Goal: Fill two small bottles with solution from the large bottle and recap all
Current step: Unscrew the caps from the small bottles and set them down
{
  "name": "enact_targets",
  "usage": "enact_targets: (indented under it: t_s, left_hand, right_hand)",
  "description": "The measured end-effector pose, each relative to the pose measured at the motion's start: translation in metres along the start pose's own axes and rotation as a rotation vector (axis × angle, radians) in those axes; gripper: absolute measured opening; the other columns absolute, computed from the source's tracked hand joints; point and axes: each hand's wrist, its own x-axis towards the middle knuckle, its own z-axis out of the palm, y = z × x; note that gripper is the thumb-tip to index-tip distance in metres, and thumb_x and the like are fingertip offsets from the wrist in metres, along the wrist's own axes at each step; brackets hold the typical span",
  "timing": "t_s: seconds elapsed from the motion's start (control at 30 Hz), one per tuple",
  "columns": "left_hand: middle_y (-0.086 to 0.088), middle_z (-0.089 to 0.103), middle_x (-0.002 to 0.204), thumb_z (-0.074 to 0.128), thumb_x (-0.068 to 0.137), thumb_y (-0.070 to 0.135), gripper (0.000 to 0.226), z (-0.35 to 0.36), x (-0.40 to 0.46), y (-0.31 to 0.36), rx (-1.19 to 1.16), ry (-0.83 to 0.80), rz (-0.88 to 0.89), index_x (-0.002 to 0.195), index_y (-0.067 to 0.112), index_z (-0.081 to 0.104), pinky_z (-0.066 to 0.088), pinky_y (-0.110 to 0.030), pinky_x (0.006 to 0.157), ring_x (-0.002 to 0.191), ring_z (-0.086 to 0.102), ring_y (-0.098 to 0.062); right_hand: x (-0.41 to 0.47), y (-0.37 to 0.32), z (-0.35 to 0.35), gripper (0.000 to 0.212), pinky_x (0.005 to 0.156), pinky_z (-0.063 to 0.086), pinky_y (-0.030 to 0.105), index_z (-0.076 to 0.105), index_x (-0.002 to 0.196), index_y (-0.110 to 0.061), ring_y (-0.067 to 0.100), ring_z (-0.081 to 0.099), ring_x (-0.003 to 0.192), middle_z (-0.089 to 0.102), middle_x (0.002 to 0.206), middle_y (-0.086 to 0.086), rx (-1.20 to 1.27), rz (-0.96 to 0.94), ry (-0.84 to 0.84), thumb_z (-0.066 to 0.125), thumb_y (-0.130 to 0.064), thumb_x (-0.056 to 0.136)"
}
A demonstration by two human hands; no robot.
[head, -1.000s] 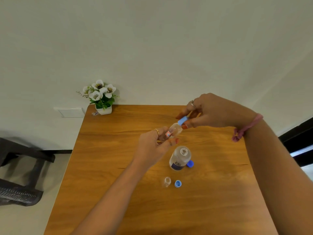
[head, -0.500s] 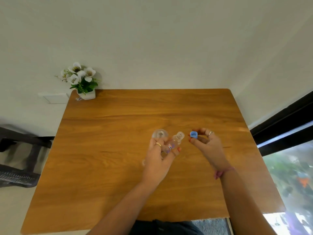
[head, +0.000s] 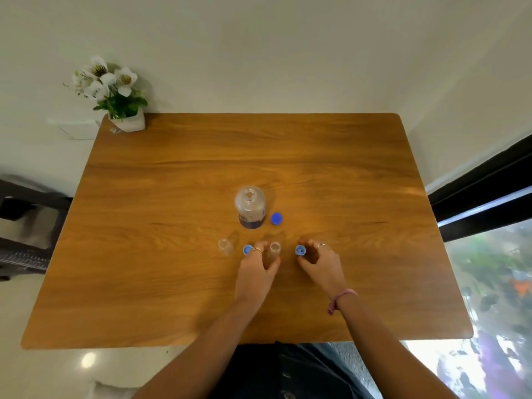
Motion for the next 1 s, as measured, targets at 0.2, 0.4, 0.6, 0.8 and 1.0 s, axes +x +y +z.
enact_targets:
  t_s: [0.2,0.4,0.6,0.8,1.0]
  left_hand:
    - [-0.007,0.064,0.104,0.062,0.089,0.034,0.047,0.01,0.007,-0.006,0.033,0.004,-0.047,0.13,0.015,0.047,0.053,-0.034,0.081,0.097,0.062,-0.023]
    - [-0.002,0.061,0.112,0.063,0.089,0.033,0.048,0.012,0.01,-0.005,0.068,-0.006,-0.061,0.131,0.017,0.045,0.053,-0.033,0.086,0.102,0.061,-0.019]
    - [-0.003,0.054,0.127,0.07,0.083,0.028,0.062,0.005,0.008,-0.009,0.06,-0.04,-0.014,0.136,0.018,0.039,0.053,-0.039,0.088,0.101,0.062,-0.023]
    - [-0.005,0.042,0.137,0.066,0.085,0.02,0.053,-0.032,-0.014,-0.019,0.168,0.058,0.262,0.133,0.013,0.045,0.055,-0.028,0.057,0.068,0.061,-0.014]
    - [-0.014,0.047,0.129,0.074,0.078,0.016,0.049,-0.067,-0.009,-0.039,0.027,0.282,0.272,0.116,-0.003,0.051,0.046,-0.02,0.057,0.073,0.043,-0.003]
  right_hand:
    - [0.007,-0.003,0.005,0.037,0.1,0.045,0.034,0.06,0.118,-0.018,0.013,0.056,0.11,0.062,0.117,0.0,-0.067,-0.082,-0.035,0.067,-0.018,0.082]
    - [0.008,-0.002,0.009,0.042,0.101,0.042,0.027,0.057,0.121,-0.021,0.011,0.052,0.111,0.055,0.12,-0.001,-0.128,-0.059,-0.089,0.068,-0.018,0.081]
    - [0.012,-0.003,0.002,0.057,0.093,0.041,0.017,0.051,0.127,-0.02,0.005,0.05,0.104,0.049,0.123,-0.003,-0.1,-0.037,-0.16,0.073,-0.011,0.076]
    - [0.017,-0.011,-0.023,0.057,0.08,0.048,0.018,0.049,0.129,-0.021,0.01,0.056,0.097,0.053,0.122,-0.001,-0.056,-0.058,-0.232,0.062,0.0,0.078]
    - [0.026,-0.053,-0.031,0.043,0.068,0.046,0.008,0.054,0.12,-0.025,0.002,0.057,0.094,0.059,0.112,-0.009,0.118,-0.193,-0.037,0.069,-0.02,0.08]
